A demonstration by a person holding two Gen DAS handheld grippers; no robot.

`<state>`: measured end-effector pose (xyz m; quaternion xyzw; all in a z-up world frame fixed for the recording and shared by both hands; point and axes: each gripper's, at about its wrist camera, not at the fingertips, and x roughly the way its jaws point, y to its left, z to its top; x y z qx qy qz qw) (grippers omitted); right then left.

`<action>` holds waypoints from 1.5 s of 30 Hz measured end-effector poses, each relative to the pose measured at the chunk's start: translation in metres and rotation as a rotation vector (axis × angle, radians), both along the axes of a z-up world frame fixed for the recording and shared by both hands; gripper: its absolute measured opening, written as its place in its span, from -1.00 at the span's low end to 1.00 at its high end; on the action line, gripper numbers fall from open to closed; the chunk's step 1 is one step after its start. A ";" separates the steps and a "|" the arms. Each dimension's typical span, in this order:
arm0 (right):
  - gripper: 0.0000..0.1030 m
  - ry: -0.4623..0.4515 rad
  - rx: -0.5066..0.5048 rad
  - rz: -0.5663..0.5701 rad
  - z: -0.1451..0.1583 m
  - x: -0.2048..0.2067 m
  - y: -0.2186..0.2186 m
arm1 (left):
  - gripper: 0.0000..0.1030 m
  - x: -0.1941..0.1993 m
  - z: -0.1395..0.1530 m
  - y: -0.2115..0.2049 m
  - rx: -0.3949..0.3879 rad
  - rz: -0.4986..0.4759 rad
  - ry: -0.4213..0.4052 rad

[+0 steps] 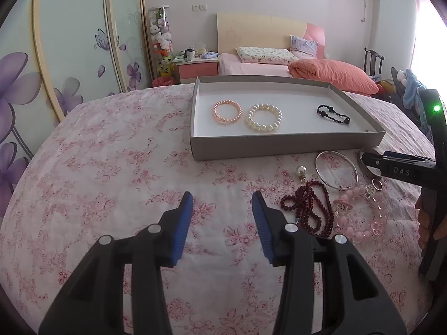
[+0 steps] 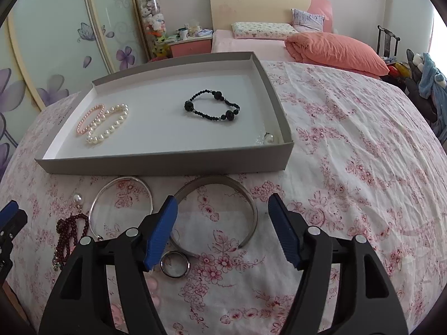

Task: Organize jewelry
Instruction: 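Withdraw both tools and move the right tool around the wide silver band, then grasp the dark red bead necklace with the left tool while the right tool straddles the silver band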

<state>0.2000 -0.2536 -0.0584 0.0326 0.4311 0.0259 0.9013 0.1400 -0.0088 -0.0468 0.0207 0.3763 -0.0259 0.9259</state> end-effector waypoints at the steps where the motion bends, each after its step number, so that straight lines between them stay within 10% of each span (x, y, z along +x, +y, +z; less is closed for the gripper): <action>1: 0.42 -0.006 0.002 0.003 0.001 0.000 0.000 | -0.14 0.000 0.000 0.000 0.000 0.000 0.001; 39: 0.32 0.021 -0.053 -0.083 -0.005 -0.022 -0.037 | -0.15 0.028 -0.025 -0.069 -0.056 -0.217 0.156; 45: 0.32 0.021 -0.056 -0.071 -0.006 -0.024 -0.035 | -0.81 0.029 -0.026 -0.073 -0.033 -0.225 0.158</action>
